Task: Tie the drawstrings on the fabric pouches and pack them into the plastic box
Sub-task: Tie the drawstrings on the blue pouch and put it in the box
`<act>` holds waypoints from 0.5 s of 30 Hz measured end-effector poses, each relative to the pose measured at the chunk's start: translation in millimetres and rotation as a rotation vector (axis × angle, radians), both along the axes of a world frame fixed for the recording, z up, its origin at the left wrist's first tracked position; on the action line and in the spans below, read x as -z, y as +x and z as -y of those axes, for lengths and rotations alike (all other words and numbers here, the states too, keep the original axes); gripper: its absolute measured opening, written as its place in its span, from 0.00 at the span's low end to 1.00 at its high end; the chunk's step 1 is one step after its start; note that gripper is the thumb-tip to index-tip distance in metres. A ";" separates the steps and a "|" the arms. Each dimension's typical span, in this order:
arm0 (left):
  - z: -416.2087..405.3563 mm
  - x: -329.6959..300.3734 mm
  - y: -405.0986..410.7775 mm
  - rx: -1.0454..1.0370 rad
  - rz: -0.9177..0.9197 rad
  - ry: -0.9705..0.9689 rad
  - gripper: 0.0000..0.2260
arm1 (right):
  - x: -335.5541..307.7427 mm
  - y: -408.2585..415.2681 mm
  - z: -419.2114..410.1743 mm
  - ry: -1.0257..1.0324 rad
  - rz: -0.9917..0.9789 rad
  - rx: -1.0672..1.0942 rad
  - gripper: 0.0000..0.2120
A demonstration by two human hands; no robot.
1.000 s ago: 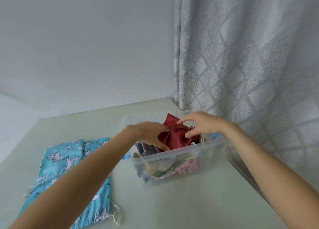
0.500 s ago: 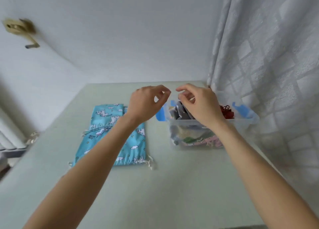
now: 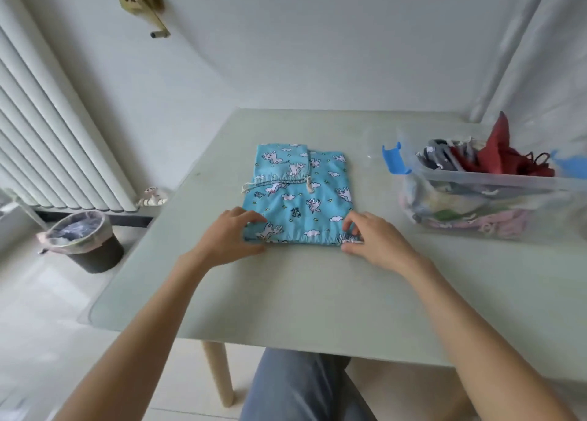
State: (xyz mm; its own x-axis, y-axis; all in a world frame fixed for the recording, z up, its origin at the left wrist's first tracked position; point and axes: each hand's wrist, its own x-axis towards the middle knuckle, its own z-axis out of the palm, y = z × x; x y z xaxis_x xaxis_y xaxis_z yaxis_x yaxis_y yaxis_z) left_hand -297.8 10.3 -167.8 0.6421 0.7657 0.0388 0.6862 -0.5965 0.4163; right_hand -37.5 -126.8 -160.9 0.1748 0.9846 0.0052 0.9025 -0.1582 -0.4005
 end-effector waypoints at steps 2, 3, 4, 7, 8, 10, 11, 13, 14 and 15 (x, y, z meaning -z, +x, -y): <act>1.4 5.1 -7.5 -0.026 0.025 -0.013 0.14 | -1.1 -0.2 -0.5 -0.002 -0.012 0.007 0.15; 1.4 4.7 -7.6 -0.046 0.062 -0.030 0.11 | -3.2 -0.9 -2.4 -0.010 -0.013 0.004 0.16; -0.1 2.5 -6.9 -0.063 0.092 -0.049 0.10 | -6.9 -3.0 -6.8 -0.013 -0.007 -0.002 0.16; -14.8 -7.8 2.6 -0.095 0.096 -0.070 0.09 | -19.8 -11.6 -32.7 0.022 0.028 -0.035 0.13; -24.4 -10.7 6.9 -0.108 0.110 -0.063 0.09 | -24.2 -14.9 -46.5 0.040 0.032 -0.043 0.12; -44.3 -12.1 18.1 -0.131 0.159 -0.018 0.11 | -26.9 -18.2 -75.1 0.080 0.007 -0.023 0.12; -58.8 -12.9 24.2 -0.148 0.179 0.018 0.13 | -27.6 -18.4 -94.2 0.095 0.005 0.001 0.13; -80.3 -12.8 37.3 -0.192 0.163 0.086 0.17 | -22.5 -16.5 -122.6 0.104 0.032 0.077 0.17; -91.0 -11.9 42.7 -0.220 0.133 0.100 0.19 | -19.1 -15.2 -134.6 0.097 0.051 0.118 0.19; -100.4 -10.4 47.3 -0.245 0.095 0.092 0.20 | -15.7 -14.1 -144.0 0.080 0.070 0.155 0.21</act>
